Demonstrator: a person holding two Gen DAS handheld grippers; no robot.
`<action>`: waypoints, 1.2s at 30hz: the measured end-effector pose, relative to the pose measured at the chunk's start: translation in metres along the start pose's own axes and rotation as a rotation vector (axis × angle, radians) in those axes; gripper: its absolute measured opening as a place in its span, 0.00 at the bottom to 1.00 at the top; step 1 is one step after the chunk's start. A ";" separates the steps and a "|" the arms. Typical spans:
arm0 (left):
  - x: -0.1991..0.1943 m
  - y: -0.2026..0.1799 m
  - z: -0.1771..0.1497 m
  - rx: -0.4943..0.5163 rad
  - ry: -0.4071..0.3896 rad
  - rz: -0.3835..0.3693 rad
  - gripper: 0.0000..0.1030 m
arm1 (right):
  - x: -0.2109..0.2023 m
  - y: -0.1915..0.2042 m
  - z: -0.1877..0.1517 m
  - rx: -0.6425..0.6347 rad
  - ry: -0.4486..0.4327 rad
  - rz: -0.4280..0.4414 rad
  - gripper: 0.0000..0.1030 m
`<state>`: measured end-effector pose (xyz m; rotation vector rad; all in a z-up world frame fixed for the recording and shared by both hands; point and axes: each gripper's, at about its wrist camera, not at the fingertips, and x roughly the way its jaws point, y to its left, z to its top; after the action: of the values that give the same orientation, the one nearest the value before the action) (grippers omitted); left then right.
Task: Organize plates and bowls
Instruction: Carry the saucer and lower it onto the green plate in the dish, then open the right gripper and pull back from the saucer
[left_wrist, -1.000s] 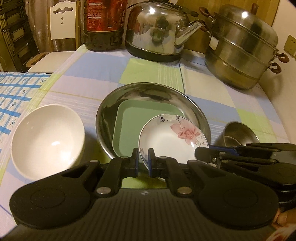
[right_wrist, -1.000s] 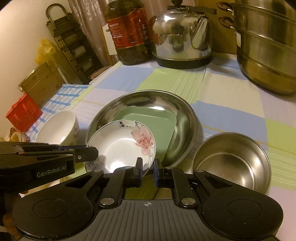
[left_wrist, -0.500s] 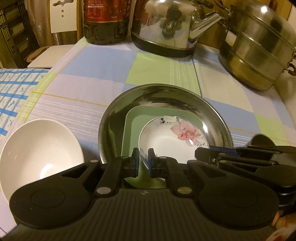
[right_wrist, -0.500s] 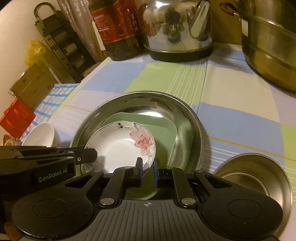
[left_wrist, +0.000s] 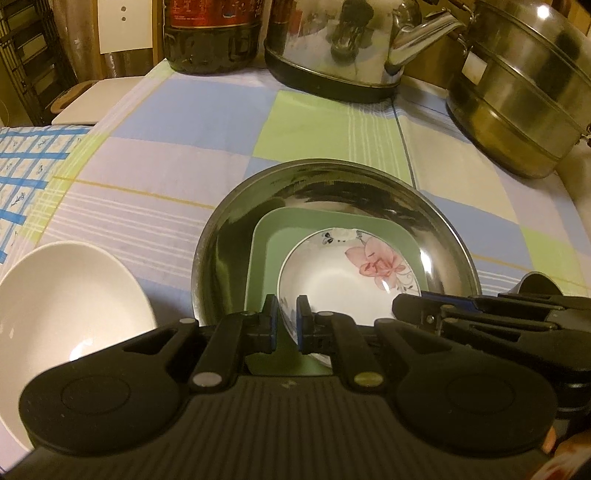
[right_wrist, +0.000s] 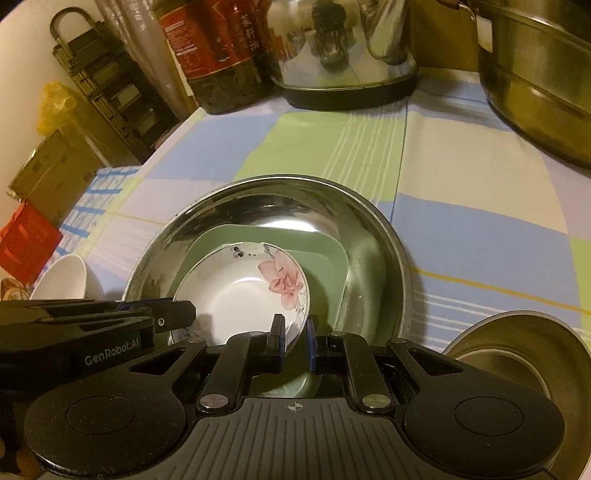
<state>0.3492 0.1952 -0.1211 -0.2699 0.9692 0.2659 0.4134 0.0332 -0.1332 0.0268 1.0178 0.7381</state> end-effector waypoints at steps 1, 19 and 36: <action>0.000 0.000 0.000 -0.002 0.001 0.001 0.09 | 0.000 -0.001 0.001 0.005 0.003 0.002 0.12; -0.078 -0.005 -0.012 -0.027 -0.105 0.008 0.14 | -0.068 0.011 -0.008 -0.009 -0.126 0.060 0.57; -0.170 -0.038 -0.088 -0.007 -0.133 0.003 0.23 | -0.164 0.013 -0.066 -0.006 -0.165 0.094 0.68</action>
<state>0.2021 0.1128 -0.0220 -0.2540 0.8370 0.2862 0.3040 -0.0706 -0.0395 0.1294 0.8616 0.8111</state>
